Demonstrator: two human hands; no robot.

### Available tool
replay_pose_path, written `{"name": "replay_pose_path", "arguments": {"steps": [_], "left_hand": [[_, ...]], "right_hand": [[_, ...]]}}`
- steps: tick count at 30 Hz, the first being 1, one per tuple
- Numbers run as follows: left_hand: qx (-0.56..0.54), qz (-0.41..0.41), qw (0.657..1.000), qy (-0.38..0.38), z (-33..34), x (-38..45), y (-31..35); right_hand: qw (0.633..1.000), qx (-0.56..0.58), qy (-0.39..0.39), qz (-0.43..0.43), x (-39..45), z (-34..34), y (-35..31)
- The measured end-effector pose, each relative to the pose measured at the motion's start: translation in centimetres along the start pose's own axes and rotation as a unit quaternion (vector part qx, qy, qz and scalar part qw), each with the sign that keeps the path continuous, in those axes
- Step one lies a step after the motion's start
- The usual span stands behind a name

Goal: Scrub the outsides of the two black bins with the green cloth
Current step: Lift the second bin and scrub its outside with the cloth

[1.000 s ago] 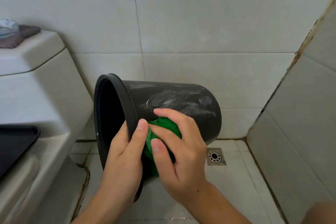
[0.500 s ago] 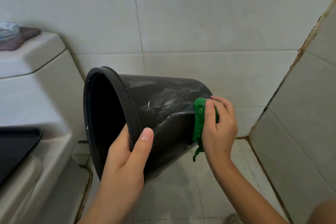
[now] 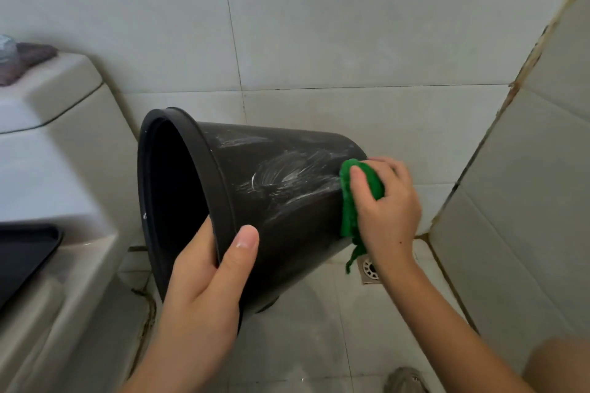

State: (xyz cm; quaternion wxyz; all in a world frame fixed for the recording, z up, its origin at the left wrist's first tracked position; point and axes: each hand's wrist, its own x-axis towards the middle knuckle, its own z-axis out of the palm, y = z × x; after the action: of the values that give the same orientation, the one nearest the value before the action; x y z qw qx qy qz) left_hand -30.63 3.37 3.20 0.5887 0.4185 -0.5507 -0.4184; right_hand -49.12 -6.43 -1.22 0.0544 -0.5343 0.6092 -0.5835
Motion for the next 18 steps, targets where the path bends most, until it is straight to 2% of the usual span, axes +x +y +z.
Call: {"name": "replay_pose_path", "arguments": {"steps": [2,5,8,11,13,15,18], "left_hand": [[0.018,0.015,1.000,-0.010,0.0,-0.1,0.1],[0.017,0.016,1.000,-0.009,0.2,0.2,0.0],[0.022,0.033,0.999,-0.013,0.3,0.8,0.0],[-0.009,0.025,1.000,-0.004,0.2,1.2,-0.4],[-0.031,0.009,0.999,-0.003,0.2,1.2,-0.7],[-0.024,0.013,1.000,-0.008,0.1,1.1,-0.7],[0.013,0.036,0.999,-0.024,0.2,0.7,-0.2]], "right_hand": [[0.999,0.003,0.007,0.047,0.6,-0.2,1.1],[0.999,0.027,0.023,0.020,-0.3,0.2,-0.6],[0.993,0.057,0.016,-0.106,-3.2,0.8,-4.5],[0.966,0.079,0.006,-0.246,-5.0,0.7,-7.6],[0.957,0.062,0.016,-0.282,-4.4,0.5,-7.0],[0.970,0.030,0.023,-0.239,-2.8,0.3,-5.1],[0.999,-0.018,-0.002,-0.036,0.2,-0.2,-1.4]]}}
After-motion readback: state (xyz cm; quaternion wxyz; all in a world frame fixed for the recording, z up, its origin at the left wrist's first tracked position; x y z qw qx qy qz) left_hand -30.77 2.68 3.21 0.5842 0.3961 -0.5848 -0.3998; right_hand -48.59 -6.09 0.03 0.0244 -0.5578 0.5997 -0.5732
